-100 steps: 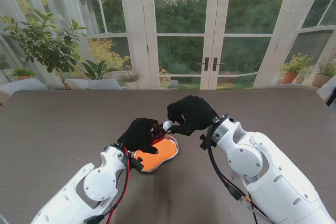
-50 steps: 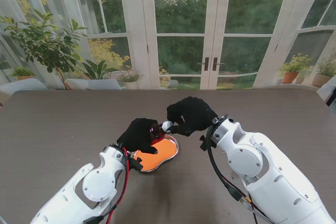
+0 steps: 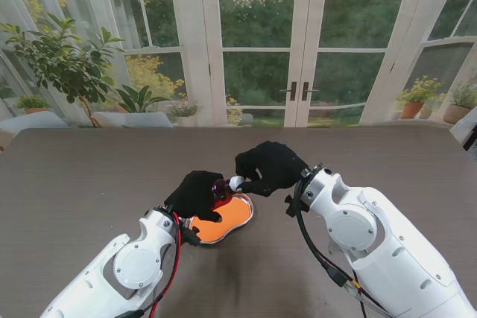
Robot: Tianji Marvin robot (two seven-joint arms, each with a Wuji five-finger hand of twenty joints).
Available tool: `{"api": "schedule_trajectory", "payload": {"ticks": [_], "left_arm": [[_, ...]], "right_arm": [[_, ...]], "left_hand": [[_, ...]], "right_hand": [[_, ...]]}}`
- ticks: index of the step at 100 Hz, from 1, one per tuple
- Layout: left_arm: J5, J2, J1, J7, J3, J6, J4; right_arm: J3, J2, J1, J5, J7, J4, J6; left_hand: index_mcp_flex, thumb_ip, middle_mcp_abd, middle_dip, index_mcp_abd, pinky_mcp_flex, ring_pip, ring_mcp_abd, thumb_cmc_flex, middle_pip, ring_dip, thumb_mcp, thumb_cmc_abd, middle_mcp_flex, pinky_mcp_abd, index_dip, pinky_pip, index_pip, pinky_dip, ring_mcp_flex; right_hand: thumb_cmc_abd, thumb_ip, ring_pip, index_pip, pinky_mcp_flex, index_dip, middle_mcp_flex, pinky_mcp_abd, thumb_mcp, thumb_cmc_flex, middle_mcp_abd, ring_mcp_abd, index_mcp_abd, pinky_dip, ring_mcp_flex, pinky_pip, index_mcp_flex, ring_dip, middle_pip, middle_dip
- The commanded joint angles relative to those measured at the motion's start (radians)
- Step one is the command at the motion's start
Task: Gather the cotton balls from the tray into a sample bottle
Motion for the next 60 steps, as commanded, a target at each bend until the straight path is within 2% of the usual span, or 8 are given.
{"api": "schedule_trajectory", "payload": {"ticks": [1, 25, 60], "left_arm": [[0.001, -0.003, 0.004, -0.02, 0.002, -0.007, -0.015], [0.009, 0.0, 0.008, -0.028, 0.0, -0.012, -0.019], [0.016, 0.0, 0.01, -0.023, 0.001, -0.015, -0.02]], "right_arm": [[-0.005, 0.002, -0.001, 0.0, 0.023, 0.002, -0.009], [-0.014, 0.006, 0.004, 0.025, 0.052, 0.007, -0.028], [-0.02, 0.01, 0.006, 0.02, 0.057, 0.008, -0.063]], "left_hand": [[0.096, 0.028, 0.028, 0.044, -0.071, 0.091, 0.451, 0.054, 0.092, 0.103, 0.062, 0.064, 1.065, 0.083, 0.035, 0.056, 0.582, 0.29, 0.062, 0.115], [0.095, 0.028, 0.028, 0.044, -0.072, 0.088, 0.449, 0.054, 0.092, 0.103, 0.061, 0.063, 1.066, 0.083, 0.034, 0.056, 0.58, 0.29, 0.061, 0.113], [0.094, 0.029, 0.028, 0.044, -0.073, 0.087, 0.448, 0.054, 0.092, 0.103, 0.062, 0.062, 1.066, 0.083, 0.033, 0.056, 0.579, 0.29, 0.062, 0.113]], "right_hand": [[0.066, 0.113, 0.015, -0.017, -0.002, -0.023, 0.004, -0.018, 0.094, 0.08, 0.005, -0.058, -0.028, 0.005, 0.017, 0.05, -0.022, -0.012, -0.004, 0.013], [0.115, 0.12, -0.003, -0.068, -0.025, -0.038, -0.025, -0.027, 0.079, 0.084, 0.011, -0.054, 0.003, 0.01, 0.017, 0.043, -0.054, -0.022, -0.005, 0.016], [0.135, 0.133, -0.013, -0.118, -0.035, -0.063, -0.04, -0.031, 0.082, 0.073, 0.013, -0.05, 0.019, 0.012, 0.017, 0.038, -0.069, -0.028, -0.006, 0.014]]}}
